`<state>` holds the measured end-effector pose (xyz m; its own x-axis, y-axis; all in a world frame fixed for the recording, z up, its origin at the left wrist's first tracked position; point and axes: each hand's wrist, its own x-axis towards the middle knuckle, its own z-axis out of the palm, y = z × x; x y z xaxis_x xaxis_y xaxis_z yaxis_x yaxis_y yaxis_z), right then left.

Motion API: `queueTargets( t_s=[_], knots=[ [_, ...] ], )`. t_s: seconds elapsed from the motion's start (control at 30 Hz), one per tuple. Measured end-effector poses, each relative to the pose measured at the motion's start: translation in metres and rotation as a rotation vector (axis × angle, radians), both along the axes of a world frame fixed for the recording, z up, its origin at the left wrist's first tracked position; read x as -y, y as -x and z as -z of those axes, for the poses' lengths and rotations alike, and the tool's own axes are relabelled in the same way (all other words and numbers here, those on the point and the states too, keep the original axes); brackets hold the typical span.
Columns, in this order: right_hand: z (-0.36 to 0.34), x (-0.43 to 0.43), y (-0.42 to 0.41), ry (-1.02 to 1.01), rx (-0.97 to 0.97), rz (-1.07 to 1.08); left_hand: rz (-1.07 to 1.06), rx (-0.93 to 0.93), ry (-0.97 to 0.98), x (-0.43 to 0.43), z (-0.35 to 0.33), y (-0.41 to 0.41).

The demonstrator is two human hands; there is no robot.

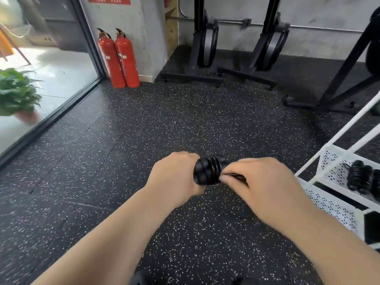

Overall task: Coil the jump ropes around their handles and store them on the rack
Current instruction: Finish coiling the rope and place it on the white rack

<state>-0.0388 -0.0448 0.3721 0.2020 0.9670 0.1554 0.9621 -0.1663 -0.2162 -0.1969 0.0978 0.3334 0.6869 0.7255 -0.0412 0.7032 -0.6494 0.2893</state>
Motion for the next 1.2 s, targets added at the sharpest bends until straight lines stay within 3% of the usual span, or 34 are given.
queueTargets(
  t_s=[0.23,0.37,0.57,0.73,0.97,1.1,1.2],
  knots=[
    [-0.001,-0.002,-0.035,0.068,-0.29,0.039,0.384,-0.082,0.004,0.023,-0.002,-0.007],
    [0.003,-0.002,-0.047,0.121,-0.444,0.009,0.499,0.027,0.076,0.028,-0.002,-0.009],
    [-0.001,0.006,-0.066,0.116,-0.859,-0.034,0.477,0.235,0.363,0.032,-0.017,-0.006],
    [0.001,0.005,-0.062,0.092,-1.222,0.083,0.347,0.421,0.669,0.038,-0.029,-0.005],
    [0.043,-0.01,-0.03,-0.042,-1.112,0.351,0.12,0.633,0.828,0.023,-0.014,-0.007],
    [0.053,-0.015,-0.028,-0.054,-1.094,0.359,0.113,0.689,0.928,0.022,-0.007,-0.008],
    [0.056,-0.017,-0.028,-0.038,-0.974,0.319,0.106,0.702,0.943,0.019,-0.008,-0.01]
  ],
)
